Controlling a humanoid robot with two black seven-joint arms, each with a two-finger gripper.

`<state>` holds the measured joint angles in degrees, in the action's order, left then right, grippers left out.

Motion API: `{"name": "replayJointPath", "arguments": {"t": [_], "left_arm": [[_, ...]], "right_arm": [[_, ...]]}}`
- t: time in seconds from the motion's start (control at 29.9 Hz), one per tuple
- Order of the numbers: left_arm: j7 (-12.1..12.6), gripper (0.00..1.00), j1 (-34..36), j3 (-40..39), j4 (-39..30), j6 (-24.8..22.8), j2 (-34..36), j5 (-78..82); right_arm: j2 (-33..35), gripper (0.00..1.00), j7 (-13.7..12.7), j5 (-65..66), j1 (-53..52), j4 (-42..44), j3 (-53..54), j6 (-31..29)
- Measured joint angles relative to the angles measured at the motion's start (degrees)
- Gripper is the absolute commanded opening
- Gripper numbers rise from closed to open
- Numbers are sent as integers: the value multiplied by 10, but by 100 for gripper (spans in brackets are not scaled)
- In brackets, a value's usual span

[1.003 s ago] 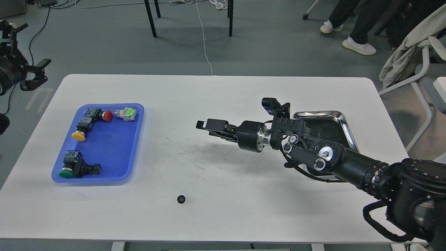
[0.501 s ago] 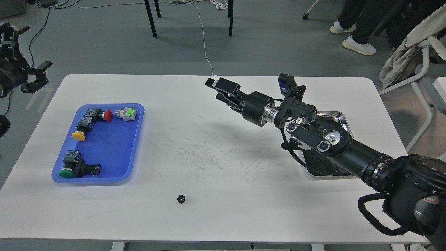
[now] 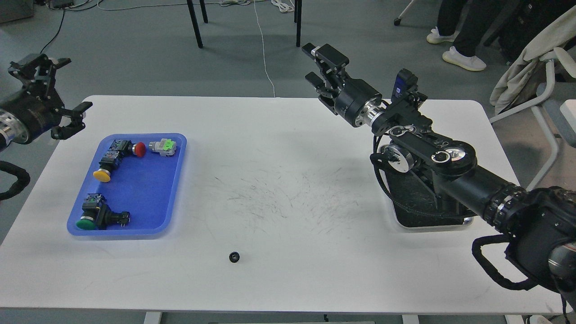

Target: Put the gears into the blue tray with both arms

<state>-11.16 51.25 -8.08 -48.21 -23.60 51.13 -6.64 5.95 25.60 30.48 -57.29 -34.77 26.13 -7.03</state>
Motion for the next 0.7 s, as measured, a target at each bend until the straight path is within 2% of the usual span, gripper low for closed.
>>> {"name": "replayJointPath", "arguments": {"t": [0.23,0.37,0.5,0.7], "left_arm": [[-2,99,1,6,-114,8,77,97],[18,99,3,6,-172,3,131,130],[48,99,4,2,-214,-33,188,150],[56,98,7,-2,-344,-44,277,234]], "right_arm": [[66,84,-5,-69,0,-2,11,2],[100,84,-6,-95,0,-5,18,1],[129,88,-7,-124,1,-7,21,-3],[169,88,-12,-152,3,-9,21,-9]]}}
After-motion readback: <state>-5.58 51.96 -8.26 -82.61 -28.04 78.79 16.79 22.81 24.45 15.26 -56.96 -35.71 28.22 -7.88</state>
